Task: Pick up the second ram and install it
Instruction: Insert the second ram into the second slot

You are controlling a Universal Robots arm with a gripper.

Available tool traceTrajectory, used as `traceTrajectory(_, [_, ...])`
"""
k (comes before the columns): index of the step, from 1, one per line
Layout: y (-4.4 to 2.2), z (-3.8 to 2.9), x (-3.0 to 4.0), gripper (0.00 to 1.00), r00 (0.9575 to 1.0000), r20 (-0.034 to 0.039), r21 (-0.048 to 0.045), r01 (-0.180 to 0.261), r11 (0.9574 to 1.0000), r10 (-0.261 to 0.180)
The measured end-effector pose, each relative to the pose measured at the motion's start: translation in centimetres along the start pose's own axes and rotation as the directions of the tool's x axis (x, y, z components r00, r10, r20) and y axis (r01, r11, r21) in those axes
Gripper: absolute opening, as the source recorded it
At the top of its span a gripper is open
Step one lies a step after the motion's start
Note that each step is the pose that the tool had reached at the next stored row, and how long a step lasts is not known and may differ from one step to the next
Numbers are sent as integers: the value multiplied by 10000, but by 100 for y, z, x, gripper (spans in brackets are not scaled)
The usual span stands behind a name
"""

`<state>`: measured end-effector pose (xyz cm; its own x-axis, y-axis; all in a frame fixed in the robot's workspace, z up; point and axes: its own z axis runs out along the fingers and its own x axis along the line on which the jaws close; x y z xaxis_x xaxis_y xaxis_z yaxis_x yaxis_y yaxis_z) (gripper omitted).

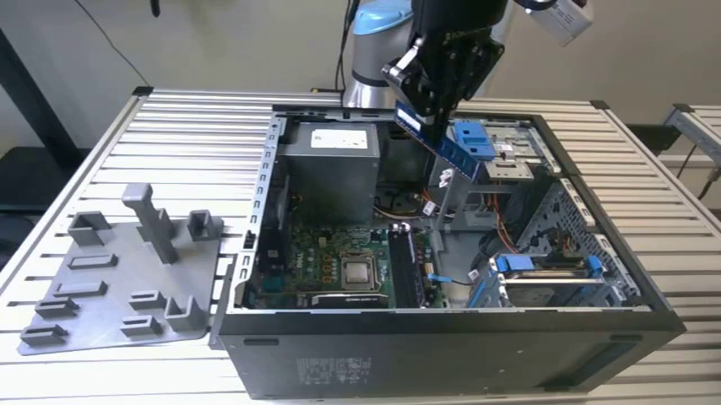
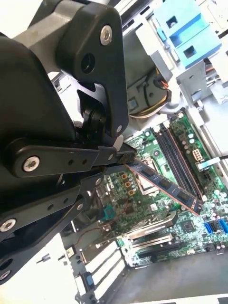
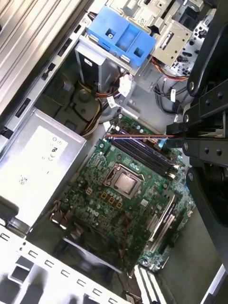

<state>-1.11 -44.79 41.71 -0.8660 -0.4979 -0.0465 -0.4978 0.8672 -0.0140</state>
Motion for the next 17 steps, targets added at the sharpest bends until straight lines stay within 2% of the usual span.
traceTrajectory(4, [0,2,0,14,9991,-5,20,-433,9991,433])
traceTrajectory(8, [0,4,0,14,9960,-11,42,-889,9960,889])
traceTrajectory(17, [0,7,0,14,9848,-17,83,-1739,9847,1739])
